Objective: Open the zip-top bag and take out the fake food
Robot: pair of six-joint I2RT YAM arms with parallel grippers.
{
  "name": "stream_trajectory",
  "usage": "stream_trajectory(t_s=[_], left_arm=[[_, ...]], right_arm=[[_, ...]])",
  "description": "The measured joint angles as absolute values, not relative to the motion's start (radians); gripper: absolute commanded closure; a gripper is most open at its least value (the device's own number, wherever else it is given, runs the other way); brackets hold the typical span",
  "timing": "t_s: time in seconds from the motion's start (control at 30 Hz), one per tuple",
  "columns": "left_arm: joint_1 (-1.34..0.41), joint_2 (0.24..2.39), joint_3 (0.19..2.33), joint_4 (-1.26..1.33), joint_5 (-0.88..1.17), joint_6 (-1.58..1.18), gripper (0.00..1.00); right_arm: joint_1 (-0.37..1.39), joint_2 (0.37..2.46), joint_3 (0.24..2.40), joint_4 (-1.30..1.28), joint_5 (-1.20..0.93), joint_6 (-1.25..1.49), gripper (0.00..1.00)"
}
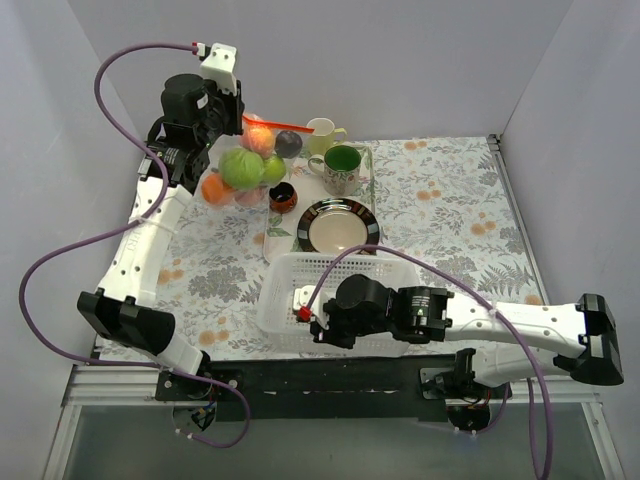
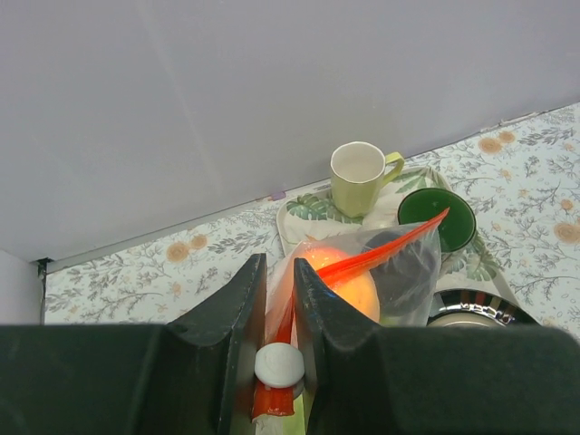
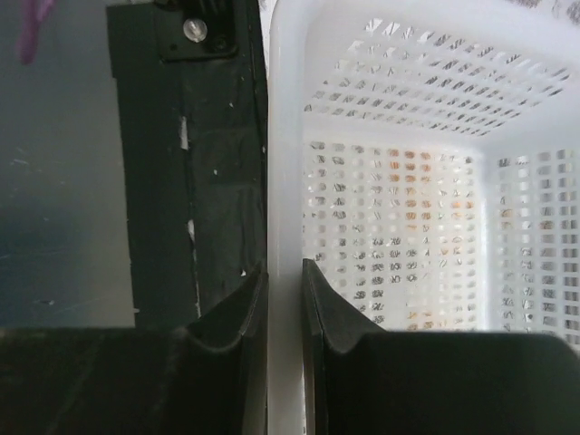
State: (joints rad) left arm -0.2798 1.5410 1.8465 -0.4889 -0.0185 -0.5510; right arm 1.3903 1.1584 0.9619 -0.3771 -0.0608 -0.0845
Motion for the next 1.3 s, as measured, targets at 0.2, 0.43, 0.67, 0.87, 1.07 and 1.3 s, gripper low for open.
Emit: stream_trajectory(t_s=[0.2,0.43,0.67,0.87,1.07,1.3], left_arm=[[-0.28,1.531,1.854,-0.506,-0.028,-0.535,1.0],[-0.28,1.431,1.777,-0.592,-0.027,-0.525,1.0],[-0.28,1.174,1.591,-0.786,0.041,-0.469,1.0],[-0.28,1.029,1.551,-0.905,0.116,-0.461,1.0],[-0.28,0.971,1.513,-1.003,0.181,-0.461,1.0],[-0.28,0.968,1.513,-1.073,0.253,-0.448,1.0]], right_arm=[[1.39,1.212,0.899,-0.342,-0.018,-0.091,0.68],[1.39,1.208,0.895,-0.373,0.002,-0.037,0.05],[1.377,1.201,1.033,-0.418,0.078,-0.06,0.02],[1.271,1.288,1.3,-0.31,0.067,-0.209,0.02],[1.076,1.417,1.454,-0.138,-0.144,-0.327,0.09],[0.929,1.583,1.491,0.022,-0.489,-0.296,0.14]])
